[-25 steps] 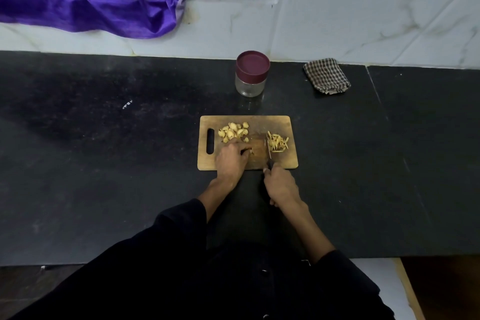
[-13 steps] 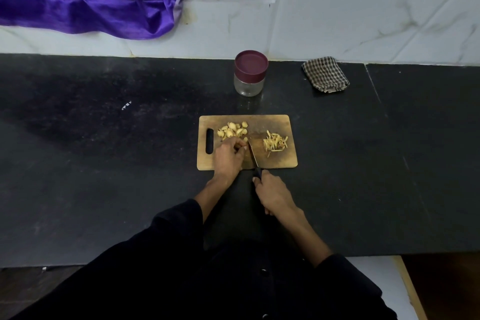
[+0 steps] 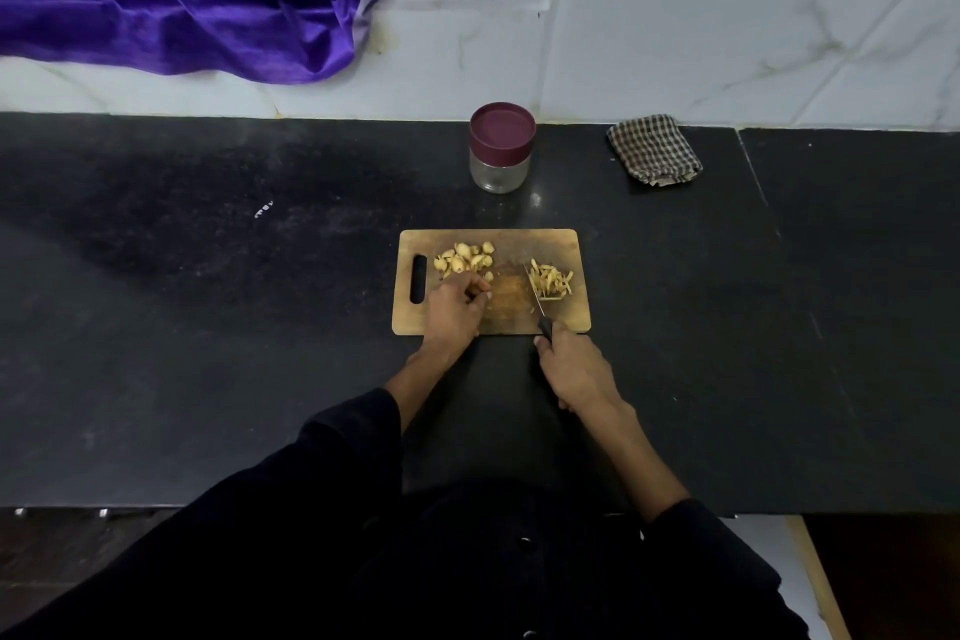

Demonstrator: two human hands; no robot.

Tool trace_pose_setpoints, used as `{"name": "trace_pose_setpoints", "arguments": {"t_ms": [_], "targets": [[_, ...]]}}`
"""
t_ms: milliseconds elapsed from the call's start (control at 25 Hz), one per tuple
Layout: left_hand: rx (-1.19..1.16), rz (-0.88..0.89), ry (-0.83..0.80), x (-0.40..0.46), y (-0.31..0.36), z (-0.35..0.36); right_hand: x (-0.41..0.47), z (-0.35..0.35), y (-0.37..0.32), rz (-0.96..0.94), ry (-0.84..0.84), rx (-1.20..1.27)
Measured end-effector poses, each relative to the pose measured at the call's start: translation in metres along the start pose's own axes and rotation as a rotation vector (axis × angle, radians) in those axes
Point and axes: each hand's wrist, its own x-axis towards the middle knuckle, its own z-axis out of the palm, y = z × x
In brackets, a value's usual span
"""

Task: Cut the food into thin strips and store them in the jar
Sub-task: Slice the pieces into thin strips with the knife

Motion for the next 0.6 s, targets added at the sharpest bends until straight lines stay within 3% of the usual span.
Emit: {"name": "trace_pose_setpoints", "arguments": {"t_ms": [240,480,600], "targets": [[-0.013,0.016,-0.004,-0.004,0.009,-0.003,-0.008,-0.005,0.012,-0.065,0.168,0.026],[0.29,0.375,0.035,-0.022,0.028,0.009,-0.009,-0.009,0.023,-0.074,0.243,0.035],[0.414,0.406,0.001,-0.017,0.035,0.012,-0.012,-0.012,0.023,-0.084,0.257,0.036]]}}
